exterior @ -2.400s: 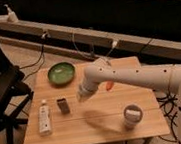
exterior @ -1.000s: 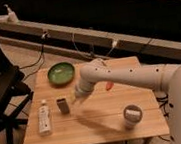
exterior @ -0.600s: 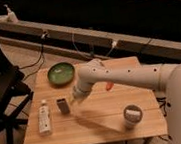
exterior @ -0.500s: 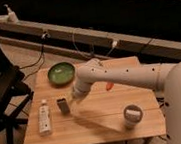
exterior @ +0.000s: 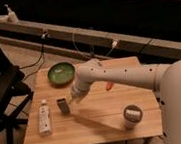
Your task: Knock the eraser over
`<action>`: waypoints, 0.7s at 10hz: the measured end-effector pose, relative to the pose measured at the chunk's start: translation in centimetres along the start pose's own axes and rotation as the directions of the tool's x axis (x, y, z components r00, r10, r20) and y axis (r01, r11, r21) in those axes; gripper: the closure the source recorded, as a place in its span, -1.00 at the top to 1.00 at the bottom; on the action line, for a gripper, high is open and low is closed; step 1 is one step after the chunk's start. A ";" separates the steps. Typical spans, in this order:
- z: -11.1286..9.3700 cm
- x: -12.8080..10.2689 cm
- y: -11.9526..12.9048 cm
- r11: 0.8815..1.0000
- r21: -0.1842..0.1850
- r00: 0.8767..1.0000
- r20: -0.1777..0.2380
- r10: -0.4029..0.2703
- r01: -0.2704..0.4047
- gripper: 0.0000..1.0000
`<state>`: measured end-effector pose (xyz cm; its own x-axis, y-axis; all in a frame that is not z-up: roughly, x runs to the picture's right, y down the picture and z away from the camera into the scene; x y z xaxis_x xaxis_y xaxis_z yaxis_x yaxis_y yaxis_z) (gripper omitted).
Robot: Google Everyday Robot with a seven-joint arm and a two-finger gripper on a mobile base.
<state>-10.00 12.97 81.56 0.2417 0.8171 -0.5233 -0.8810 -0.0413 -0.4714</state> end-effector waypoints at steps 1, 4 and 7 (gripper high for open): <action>0.4 0.1 -0.3 1.000 -0.004 1.000 -0.004 -0.001 0.001 -0.20; 0.1 0.2 1.0 0.998 -0.069 1.000 -0.013 -0.006 0.005 -0.20; 0.3 -1.2 0.9 0.999 -0.035 1.000 -0.012 0.000 0.000 -0.20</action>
<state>-11.20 12.08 81.97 0.2466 0.8100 -0.5321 -0.8665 -0.0616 -0.4954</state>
